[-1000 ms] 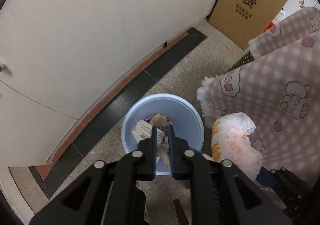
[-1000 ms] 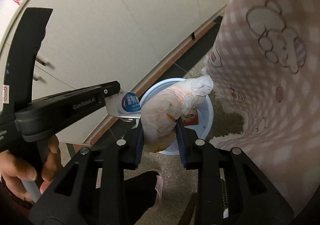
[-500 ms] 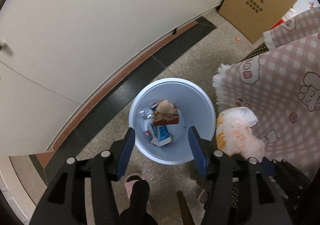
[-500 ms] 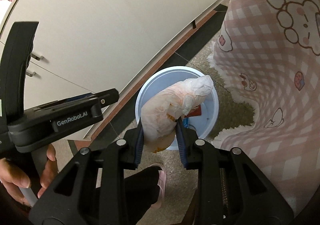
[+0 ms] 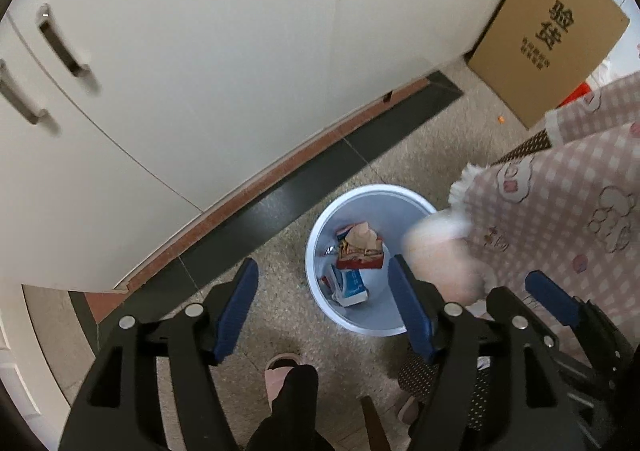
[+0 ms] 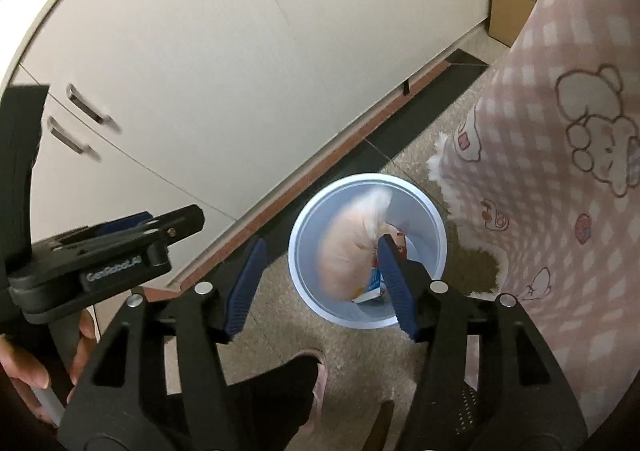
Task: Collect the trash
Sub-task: 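Move both tools back toward the table trash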
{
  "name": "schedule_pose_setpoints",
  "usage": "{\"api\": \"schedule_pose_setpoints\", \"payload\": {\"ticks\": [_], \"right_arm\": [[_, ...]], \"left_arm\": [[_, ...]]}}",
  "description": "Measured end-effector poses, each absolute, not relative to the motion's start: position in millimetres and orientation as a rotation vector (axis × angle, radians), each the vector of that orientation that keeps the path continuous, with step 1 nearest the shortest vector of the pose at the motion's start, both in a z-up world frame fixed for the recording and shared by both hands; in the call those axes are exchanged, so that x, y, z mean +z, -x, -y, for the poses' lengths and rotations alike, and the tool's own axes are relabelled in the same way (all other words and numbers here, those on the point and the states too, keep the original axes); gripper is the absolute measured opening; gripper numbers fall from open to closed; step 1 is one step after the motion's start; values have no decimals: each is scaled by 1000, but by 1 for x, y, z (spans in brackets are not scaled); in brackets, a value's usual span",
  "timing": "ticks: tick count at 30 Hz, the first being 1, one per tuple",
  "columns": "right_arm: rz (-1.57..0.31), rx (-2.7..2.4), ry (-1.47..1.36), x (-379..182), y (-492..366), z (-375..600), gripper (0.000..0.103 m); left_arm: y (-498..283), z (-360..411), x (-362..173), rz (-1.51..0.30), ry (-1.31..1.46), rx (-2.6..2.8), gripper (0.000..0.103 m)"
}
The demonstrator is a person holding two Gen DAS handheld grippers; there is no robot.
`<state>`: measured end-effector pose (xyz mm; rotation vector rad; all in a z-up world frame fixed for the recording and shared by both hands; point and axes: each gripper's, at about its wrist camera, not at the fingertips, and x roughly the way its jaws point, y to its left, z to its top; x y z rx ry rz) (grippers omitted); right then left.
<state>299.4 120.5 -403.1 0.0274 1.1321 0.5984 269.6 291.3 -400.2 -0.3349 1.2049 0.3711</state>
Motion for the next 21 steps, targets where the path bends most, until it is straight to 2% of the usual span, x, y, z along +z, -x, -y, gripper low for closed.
{"api": "schedule_pose_setpoints", "payload": {"ticks": [8,14,21], "right_arm": [[-1036,582,-54,-342,-282,-96,58],[-853,602,-108,-248,-254,-63,58],[-647,519,-217,-160,-218,22,60]], "left_arm": [[-250,-279,-337,-1084,345,354,67],[-230,-257,-251,-891,333,314,68],[-222,-181,-160,-684,224,182,69]]}}
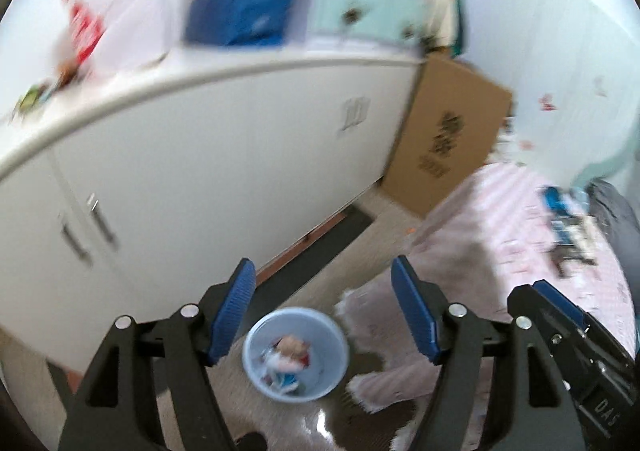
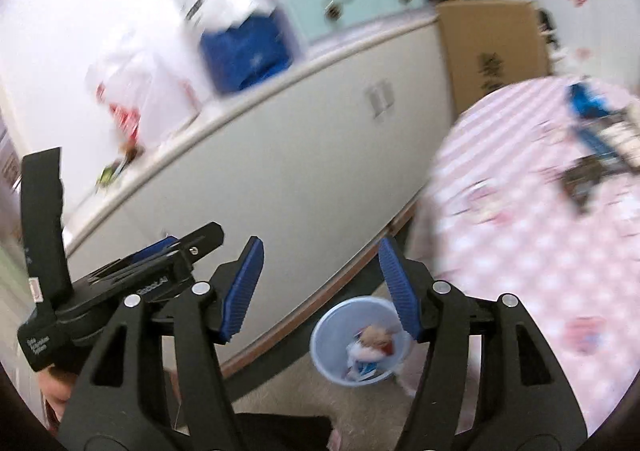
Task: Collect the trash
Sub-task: 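Move both tools back toward the table trash, then grasp the black snack wrapper with the left tool while the right tool grasps the blue-white packet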
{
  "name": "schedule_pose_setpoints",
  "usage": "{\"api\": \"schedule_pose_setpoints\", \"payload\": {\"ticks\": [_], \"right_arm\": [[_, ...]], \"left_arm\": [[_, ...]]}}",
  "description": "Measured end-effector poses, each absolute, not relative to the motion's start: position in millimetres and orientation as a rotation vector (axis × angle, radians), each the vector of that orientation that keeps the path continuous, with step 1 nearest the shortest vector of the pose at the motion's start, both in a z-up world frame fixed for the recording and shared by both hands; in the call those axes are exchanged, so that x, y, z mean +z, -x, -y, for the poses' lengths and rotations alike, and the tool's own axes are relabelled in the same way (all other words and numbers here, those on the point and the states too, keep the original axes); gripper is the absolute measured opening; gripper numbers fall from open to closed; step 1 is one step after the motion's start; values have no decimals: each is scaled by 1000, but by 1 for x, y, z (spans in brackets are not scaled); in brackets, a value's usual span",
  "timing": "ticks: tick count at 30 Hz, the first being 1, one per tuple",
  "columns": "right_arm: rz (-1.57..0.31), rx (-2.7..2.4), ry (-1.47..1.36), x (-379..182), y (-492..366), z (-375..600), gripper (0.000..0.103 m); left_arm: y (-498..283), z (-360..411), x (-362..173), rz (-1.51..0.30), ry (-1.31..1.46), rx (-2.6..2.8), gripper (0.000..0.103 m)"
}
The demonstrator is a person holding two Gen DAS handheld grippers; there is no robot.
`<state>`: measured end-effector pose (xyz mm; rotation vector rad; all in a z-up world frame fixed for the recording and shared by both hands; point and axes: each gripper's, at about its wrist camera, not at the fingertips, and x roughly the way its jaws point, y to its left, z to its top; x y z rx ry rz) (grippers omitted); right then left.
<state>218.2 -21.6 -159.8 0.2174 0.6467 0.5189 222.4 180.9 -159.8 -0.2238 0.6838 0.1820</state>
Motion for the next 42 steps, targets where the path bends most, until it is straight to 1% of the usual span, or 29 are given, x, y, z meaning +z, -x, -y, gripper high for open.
{"api": "schedule_pose_setpoints", "payload": {"ticks": [4,7,9,11,15,20,24,25,27,28,30,34,38,42], "right_arm": [[-584,425,-266,-139,-210,82,60],[-560,352,-301,-133,-206,129,60],[-555,290,-316,-135,-204,159,61],[-561,221,-330,-142,-202,186,61],[-585,107,-368,-157,-208,236,61],[-613,68,-389,-169,-218,270,60],[-635,77,-376,-174,-233,280,60],[-636,83,-372,-174,-237,280,60],[-627,91,-361,-173,-246,278,60],[-622,91,-356,-172,-249,277,60],[-610,111,-337,-168,-259,271,60],[-615,160,-267,-162,-281,253,59],[-661,214,-172,-162,-313,225,46],[-731,220,-85,-173,-344,203,43]], "left_arm": [[-237,-116,-137,-664,153,60,69],[-251,-62,-133,-669,96,-46,70],[-259,-24,-134,-676,35,-95,71],[-264,12,-136,-667,-40,-171,75],[-281,76,-149,-664,-219,-238,75],[-314,112,-177,-725,-336,-246,75],[-341,117,-196,-797,-337,-256,75],[-346,116,-199,-811,-334,-248,68],[-357,115,-207,-860,-313,-247,31],[-359,114,-209,-864,-302,-241,30],[-360,110,-207,-845,-294,-247,22],[-363,83,-194,-810,-176,-199,20],[-364,53,-180,-742,-107,-113,19],[-366,25,-172,-714,-45,-41,19]]}}
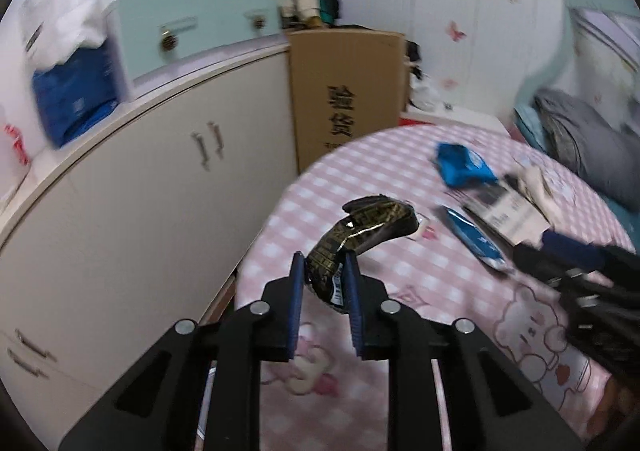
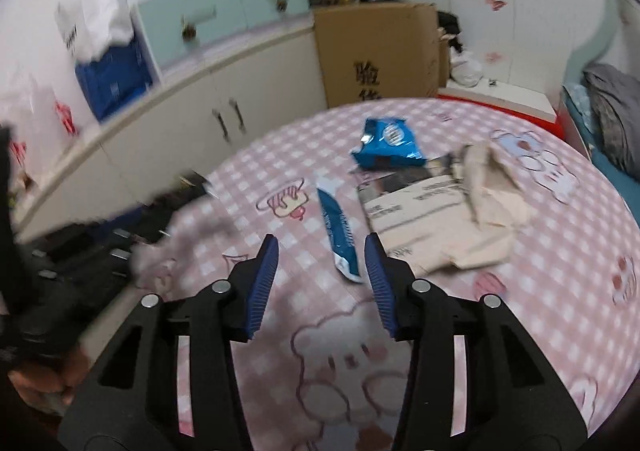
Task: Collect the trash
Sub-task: 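Grasp the black snack wrapper with the left tool while the right tool grasps the blue-white packet, then carry both items over the blue bin and open both tools to drop them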
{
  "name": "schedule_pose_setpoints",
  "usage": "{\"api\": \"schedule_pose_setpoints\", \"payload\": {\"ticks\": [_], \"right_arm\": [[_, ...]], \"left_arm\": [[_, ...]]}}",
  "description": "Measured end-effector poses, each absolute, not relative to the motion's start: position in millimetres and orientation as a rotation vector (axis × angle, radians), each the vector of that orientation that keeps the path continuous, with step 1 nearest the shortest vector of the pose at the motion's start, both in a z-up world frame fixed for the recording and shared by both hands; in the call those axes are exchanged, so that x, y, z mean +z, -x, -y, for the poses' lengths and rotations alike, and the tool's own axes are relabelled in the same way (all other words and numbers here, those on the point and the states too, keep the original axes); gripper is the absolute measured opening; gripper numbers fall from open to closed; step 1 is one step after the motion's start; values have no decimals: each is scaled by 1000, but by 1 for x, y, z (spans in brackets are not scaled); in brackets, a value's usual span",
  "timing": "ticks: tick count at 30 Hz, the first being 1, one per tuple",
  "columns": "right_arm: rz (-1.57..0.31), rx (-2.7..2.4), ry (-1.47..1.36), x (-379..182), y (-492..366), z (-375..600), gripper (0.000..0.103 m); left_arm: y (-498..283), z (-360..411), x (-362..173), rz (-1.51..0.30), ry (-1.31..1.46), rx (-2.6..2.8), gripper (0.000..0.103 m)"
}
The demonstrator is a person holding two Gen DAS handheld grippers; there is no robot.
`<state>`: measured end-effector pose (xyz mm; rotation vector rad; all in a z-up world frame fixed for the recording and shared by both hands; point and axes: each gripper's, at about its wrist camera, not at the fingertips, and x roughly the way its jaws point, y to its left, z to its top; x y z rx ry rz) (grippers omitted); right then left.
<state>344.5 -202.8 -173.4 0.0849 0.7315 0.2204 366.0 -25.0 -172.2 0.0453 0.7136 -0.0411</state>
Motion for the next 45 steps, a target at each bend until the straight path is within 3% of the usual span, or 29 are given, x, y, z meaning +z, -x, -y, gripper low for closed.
{"api": "schedule_pose_setpoints", "payload": {"ticks": [7,11,14,23,33,45], "right_arm": [[-821,168,-7,-198,-376,186,42],[-868,163,-10,-206,-382,186,18],[-869,160,10,-206,-378,183,14],[-807,239,-74,-186,-342,159,13],[-733,462,-89,-152,-288,70,13],[-828,645,-52,-191,-264,-44,13]], "left_arm": [[-365,-3,-173,-723,-4,-27,19],[-363,-14,-176,-735,16,-29,19],[-359,-23,-176,-741,30,-32,19],[-335,-53,-169,-728,56,-12,19],[-290,-116,-164,-712,98,70,19],[-259,-202,-220,-819,159,213,19]]}}
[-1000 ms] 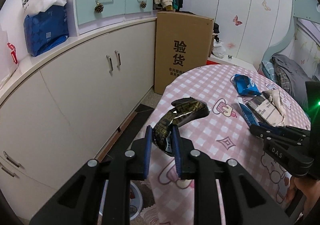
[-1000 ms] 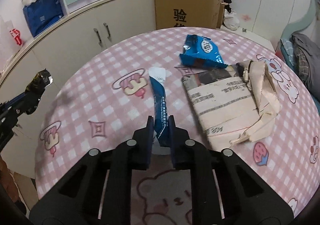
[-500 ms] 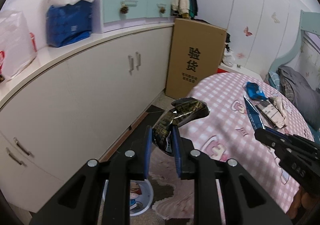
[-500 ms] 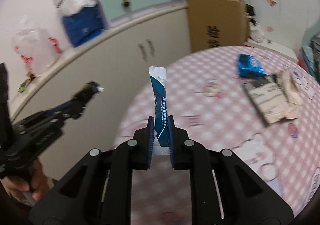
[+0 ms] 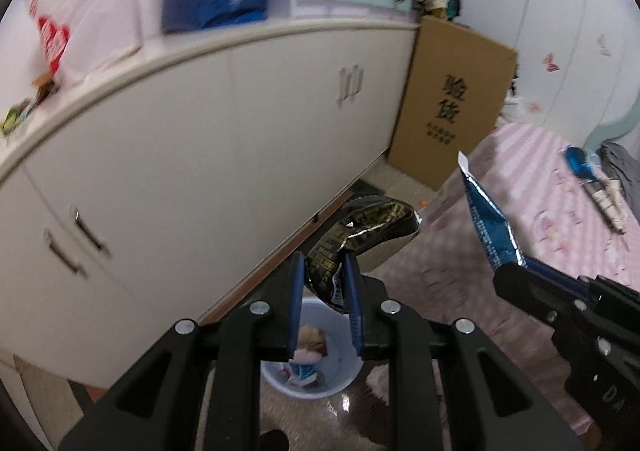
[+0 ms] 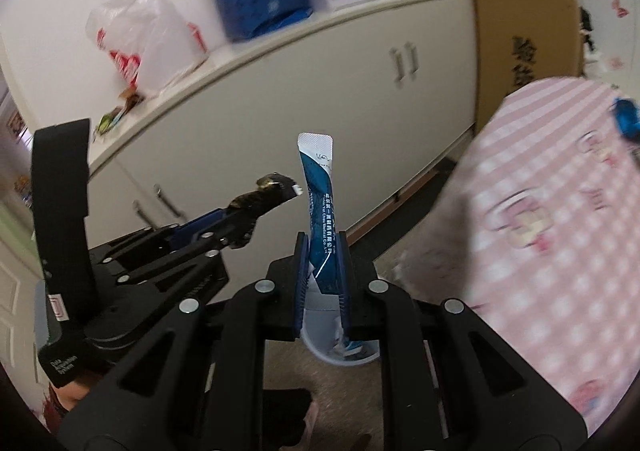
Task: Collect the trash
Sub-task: 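Carry both items over the blue bin and open both tools to drop them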
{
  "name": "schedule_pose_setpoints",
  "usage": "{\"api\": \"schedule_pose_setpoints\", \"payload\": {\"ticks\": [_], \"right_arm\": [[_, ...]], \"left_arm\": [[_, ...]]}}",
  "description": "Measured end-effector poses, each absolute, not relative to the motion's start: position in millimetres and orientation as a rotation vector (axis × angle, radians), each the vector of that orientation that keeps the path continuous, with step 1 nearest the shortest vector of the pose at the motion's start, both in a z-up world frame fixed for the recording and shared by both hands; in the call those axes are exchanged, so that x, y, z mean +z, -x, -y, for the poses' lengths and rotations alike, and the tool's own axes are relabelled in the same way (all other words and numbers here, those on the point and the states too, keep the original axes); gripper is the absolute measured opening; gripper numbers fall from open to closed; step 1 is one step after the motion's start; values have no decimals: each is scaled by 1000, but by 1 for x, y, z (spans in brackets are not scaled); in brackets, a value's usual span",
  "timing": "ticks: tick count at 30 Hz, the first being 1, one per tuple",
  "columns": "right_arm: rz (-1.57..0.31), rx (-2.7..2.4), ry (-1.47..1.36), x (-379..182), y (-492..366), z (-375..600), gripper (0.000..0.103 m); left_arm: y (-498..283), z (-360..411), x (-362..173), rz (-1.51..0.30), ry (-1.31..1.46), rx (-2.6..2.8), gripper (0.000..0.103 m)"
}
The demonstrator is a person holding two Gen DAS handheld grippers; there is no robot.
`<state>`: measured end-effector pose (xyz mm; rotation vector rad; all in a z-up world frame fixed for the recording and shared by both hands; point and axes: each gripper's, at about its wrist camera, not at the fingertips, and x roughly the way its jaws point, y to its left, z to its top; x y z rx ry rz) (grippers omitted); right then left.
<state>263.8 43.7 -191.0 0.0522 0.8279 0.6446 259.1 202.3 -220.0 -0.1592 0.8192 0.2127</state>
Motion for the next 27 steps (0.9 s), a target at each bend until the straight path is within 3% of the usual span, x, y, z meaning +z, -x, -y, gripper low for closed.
{"api": "schedule_pose_setpoints", "payload": {"ticks": [12,19,23,26,27], "right_arm": [[-967,643,-8,-271,-274,-96,13],[-963,597,41,-291,-282,-102,13],[-965,585,38,-298,-285,-100,13],[-975,582,37,-305,-286,-101,14],[-979,582,37,-307,-288,-101,14]], "left_arm": [[-266,-246,-309,-1011,212,270,20],[-282,-246,-338,-1073,228,252,21],[-287,-248,-347,-1100,260,231,30],[-288,-248,-346,-1086,249,246,53],[-287,-248,-344,-1075,247,249,56]]}}
